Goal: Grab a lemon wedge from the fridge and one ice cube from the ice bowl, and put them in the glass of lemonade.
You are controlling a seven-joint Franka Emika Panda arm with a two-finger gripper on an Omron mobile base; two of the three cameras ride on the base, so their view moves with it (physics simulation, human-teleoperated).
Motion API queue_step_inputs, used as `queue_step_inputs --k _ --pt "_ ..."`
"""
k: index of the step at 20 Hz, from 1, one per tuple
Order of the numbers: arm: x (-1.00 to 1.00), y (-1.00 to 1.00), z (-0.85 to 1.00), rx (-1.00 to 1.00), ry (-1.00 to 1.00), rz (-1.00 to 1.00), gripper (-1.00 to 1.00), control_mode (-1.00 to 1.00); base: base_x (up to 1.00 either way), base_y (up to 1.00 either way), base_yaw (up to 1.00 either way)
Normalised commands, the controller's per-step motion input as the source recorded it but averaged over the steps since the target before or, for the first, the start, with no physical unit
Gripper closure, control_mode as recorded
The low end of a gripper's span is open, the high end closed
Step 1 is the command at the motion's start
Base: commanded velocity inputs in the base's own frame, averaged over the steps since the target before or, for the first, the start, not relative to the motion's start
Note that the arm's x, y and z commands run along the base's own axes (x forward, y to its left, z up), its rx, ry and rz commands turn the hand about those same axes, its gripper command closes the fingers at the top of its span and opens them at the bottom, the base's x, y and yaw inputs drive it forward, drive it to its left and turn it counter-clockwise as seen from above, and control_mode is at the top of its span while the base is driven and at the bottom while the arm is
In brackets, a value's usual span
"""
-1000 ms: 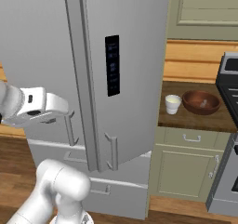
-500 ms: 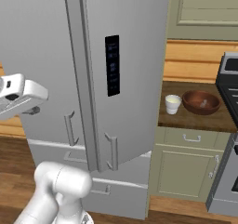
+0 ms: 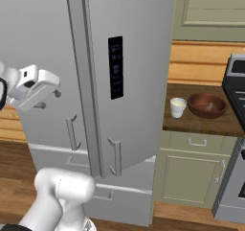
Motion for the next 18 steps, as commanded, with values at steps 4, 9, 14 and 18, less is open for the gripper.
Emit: queue_step_inputs --k 4,9,14,18 --pt "0.54 0.02 -0.02 -0.19 0.06 -0.05 -1.00 -1.00 0.00 0.00 0.00" --pt "0.43 0.04 -0.18 -0.17 0.02 -0.07 -1.00 -1.00 0.00 0.00 0.00" --pt "0.49 0.10 -0.14 -0.18 0.00 -0.04 -1.00 -1.00 0.00 0.00 0.00" --pt "0.43 0.00 -0.04 -0.11 0.00 -0.03 -1.00 -1.00 0.00 0.00 0.00"
